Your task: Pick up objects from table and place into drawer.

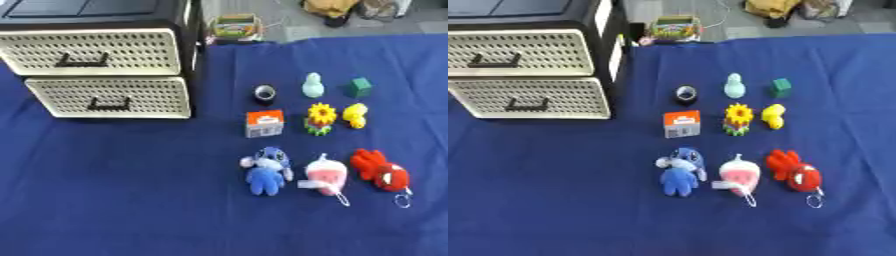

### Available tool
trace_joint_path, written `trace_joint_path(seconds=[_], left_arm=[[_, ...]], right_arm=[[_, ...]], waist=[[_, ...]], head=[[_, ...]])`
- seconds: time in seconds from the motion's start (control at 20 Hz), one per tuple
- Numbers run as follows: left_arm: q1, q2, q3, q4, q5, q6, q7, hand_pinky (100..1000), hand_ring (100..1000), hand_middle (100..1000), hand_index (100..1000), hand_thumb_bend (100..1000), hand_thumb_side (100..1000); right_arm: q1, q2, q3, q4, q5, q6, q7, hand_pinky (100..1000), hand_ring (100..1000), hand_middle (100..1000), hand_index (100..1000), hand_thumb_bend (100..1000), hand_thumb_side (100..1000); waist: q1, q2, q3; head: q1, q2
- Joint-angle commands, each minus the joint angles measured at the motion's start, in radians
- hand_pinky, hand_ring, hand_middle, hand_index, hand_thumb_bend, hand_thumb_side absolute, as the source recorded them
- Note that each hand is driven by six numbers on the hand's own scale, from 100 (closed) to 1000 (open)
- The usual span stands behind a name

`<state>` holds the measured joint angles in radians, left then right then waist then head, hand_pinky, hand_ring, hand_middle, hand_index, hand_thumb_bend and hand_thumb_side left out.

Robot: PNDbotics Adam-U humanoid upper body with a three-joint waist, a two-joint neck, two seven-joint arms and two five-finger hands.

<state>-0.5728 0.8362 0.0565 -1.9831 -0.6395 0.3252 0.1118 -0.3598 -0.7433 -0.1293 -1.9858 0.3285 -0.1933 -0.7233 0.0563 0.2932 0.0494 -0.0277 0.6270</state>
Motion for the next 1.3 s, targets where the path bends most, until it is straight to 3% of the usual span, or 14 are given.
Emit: trace_joint_path(seconds=[0.05, 0.35, 0.45, 0.5, 0.6, 0.65, 0.75, 0.8, 0.9, 1.05, 1.2, 1.3], left_arm=[[-0.037, 0.086, -0.015, -0.017, -0.011, -0.006, -0.214, 100, 100, 100, 818, 100, 1000], [-0.141, 0.135, -0.068, 0.041, -0.043, -0.087, -0.665, 100, 100, 100, 881, 130, 1000], [-0.186, 0.133, -0.098, 0.079, -0.027, -0.126, -0.784, 100, 100, 100, 912, 260, 1000], [-0.207, 0.129, -0.118, 0.1, -0.007, -0.15, -0.844, 100, 100, 100, 953, 498, 1000], [-0.251, 0.122, -0.152, 0.15, 0.04, -0.203, -0.958, 100, 100, 100, 967, 694, 1000], [-0.268, 0.119, -0.167, 0.174, 0.055, -0.226, -0.989, 100, 100, 100, 968, 710, 1000], [-0.296, 0.109, -0.197, 0.217, 0.07, -0.258, -1.012, 100, 100, 100, 970, 840, 1000], [-0.308, 0.102, -0.209, 0.237, 0.073, -0.269, -1.015, 100, 100, 100, 971, 949, 995], [-0.33, 0.086, -0.226, 0.274, 0.072, -0.285, -1.018, 100, 100, 100, 966, 991, 990], [-0.345, 0.063, -0.242, 0.304, 0.052, -0.297, -1.019, 100, 100, 100, 955, 954, 967], [-0.348, 0.045, -0.264, 0.326, 0.022, -0.301, -1.019, 100, 100, 100, 924, 808, 865], [-0.351, 0.036, -0.283, 0.344, 0.003, -0.306, -1.019, 100, 100, 100, 917, 759, 834]], right_arm=[[-0.007, -0.043, -0.01, -0.014, 0.011, 0.002, -0.007, 752, 808, 836, 937, 100, 1000], [-0.009, -0.054, -0.005, -0.014, 0.007, 0.004, -0.006, 750, 807, 834, 935, 100, 1000], [-0.011, -0.055, -0.003, -0.014, 0.005, 0.004, -0.006, 749, 807, 833, 934, 100, 1000], [-0.012, -0.056, -0.001, -0.014, 0.003, 0.004, -0.006, 748, 807, 833, 934, 100, 1000], [-0.014, -0.056, 0.001, -0.014, 0.0, 0.004, -0.005, 747, 807, 832, 933, 100, 1000], [-0.015, -0.057, 0.002, -0.014, -0.002, 0.004, -0.005, 747, 807, 832, 933, 100, 1000], [-0.015, -0.057, 0.003, -0.014, -0.004, 0.003, -0.005, 747, 807, 832, 933, 100, 1000], [-0.016, -0.057, 0.004, -0.014, -0.005, 0.003, -0.005, 746, 807, 831, 932, 100, 1000], [-0.017, -0.056, 0.006, -0.014, -0.007, 0.002, -0.005, 748, 808, 831, 932, 100, 1000], [-0.02, -0.053, 0.008, -0.014, -0.016, -0.009, -0.003, 748, 808, 830, 931, 100, 1000], [-0.025, -0.05, 0.01, -0.014, -0.024, -0.015, 0.001, 748, 808, 828, 931, 100, 1000], [-0.028, -0.05, 0.01, -0.014, -0.026, -0.018, 0.003, 748, 808, 828, 930, 100, 1000]], waist=[[-0.003, -0.015, 0.002], [-0.005, -0.024, 0.004], [-0.004, -0.028, 0.005], [-0.004, -0.03, 0.004], [-0.002, -0.034, 0.004], [-0.001, -0.035, 0.004], [0.0, -0.038, 0.003], [0.001, -0.039, 0.002], [0.003, -0.041, 0.001], [0.005, -0.04, 0.0], [0.006, -0.037, -0.004], [0.006, -0.035, -0.008]], head=[[0.009, -0.014], [0.007, -0.01], [0.002, -0.011], [0.0, -0.013], [-0.003, -0.017], [-0.005, -0.019], [-0.006, -0.022], [-0.006, -0.023], [-0.007, -0.024], [-0.008, -0.026], [-0.008, -0.033], [-0.006, -0.038]])
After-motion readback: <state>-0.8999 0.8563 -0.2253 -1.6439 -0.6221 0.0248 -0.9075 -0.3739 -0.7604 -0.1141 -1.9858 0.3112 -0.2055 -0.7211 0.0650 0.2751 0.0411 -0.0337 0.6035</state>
